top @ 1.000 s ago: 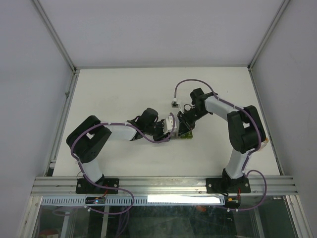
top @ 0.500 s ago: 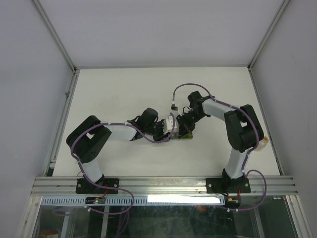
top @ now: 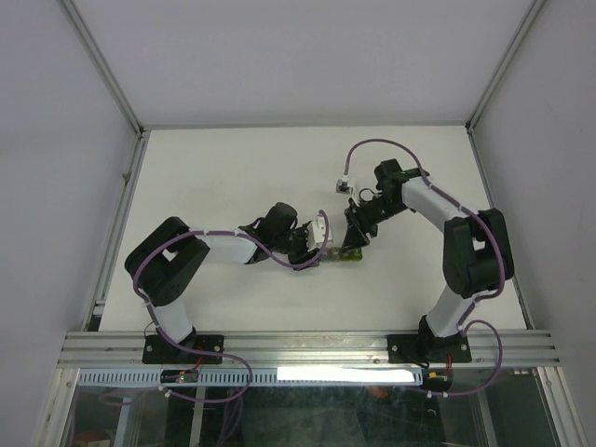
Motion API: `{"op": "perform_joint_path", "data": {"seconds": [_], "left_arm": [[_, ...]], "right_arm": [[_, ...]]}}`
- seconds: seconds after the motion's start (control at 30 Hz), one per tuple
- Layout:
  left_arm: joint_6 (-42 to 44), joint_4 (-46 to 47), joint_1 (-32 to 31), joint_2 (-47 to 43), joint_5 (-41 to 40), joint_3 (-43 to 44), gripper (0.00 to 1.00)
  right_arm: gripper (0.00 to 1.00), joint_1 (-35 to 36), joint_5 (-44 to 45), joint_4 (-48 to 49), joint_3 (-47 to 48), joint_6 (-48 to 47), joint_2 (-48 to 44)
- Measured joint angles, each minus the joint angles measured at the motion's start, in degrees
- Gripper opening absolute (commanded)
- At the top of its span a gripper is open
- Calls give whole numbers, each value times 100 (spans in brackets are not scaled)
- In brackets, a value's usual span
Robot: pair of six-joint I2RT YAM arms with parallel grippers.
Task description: Sort the pills into containers
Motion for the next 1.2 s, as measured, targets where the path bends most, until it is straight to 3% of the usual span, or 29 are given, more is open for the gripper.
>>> {"op": "perform_joint_path", "data": {"seconds": [0.17, 0.37, 0.43, 0.53, 0.67, 0.83, 1.2], "left_arm": [[-177, 127, 0, -24, -2, -2, 73], [-522, 525, 0, -592, 9, -280, 79], [-684, 728, 0, -960, 11, -494, 80], [-970, 1073, 0, -1598, 4, -911, 90], [-1720, 1945, 13, -2813, -76, -1803, 99], [-2706, 2796, 13, -3783, -337, -2645, 99], [-4435, 2544, 50, -4887, -1346, -3279, 99]], "right_arm": [[74, -245, -212, -225, -136, -785, -920], [81, -350, -243, -232, -876, -1862, -1794], [84, -352, -256, -345, -1137, -2594, -2061], [89, -352, -258, -533, -1456, -3665, -2439], [94, -348, -240, -507, -1569, -4439, -2636], [96, -142, -57, 20, -1569, -4489, -2551], [94, 942, 1021, 1561, -1576, -3145, -1628]]}}
